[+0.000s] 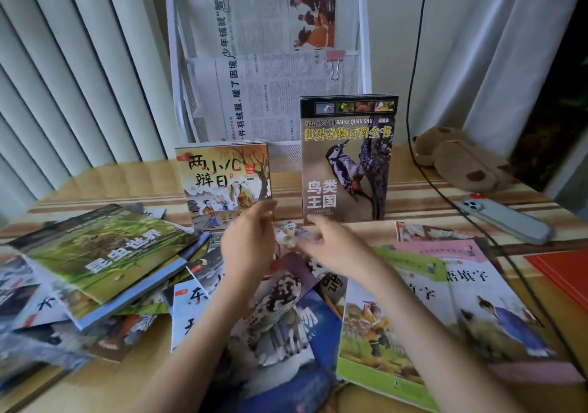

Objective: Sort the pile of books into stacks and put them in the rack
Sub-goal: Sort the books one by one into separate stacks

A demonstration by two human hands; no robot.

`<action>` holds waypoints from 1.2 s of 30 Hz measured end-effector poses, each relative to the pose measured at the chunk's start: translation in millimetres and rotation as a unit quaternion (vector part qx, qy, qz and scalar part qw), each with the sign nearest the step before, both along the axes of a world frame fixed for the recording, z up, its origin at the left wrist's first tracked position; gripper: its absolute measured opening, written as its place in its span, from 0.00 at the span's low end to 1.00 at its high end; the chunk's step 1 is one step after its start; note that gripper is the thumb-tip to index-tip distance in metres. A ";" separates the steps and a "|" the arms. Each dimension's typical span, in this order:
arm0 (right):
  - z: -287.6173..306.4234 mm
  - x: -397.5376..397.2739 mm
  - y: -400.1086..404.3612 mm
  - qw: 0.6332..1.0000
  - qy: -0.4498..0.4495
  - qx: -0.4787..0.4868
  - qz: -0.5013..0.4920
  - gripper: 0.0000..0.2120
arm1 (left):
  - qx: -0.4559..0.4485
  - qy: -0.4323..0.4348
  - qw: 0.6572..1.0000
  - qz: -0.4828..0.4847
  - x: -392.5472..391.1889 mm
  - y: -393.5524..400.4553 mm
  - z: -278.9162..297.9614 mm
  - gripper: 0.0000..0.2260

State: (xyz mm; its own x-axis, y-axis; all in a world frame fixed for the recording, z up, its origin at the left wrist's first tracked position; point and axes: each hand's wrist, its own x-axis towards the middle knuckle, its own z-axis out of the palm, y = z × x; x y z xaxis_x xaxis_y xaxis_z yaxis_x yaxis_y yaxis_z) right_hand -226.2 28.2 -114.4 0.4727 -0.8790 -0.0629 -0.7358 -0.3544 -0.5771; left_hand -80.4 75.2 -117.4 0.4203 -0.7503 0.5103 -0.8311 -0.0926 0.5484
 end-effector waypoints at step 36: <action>48.3 68.5 50.4 0.935 -0.347 -0.043 -0.052 0.19 | -0.160 0.395 0.884 -0.190 87.1 84.9 84.9 0.17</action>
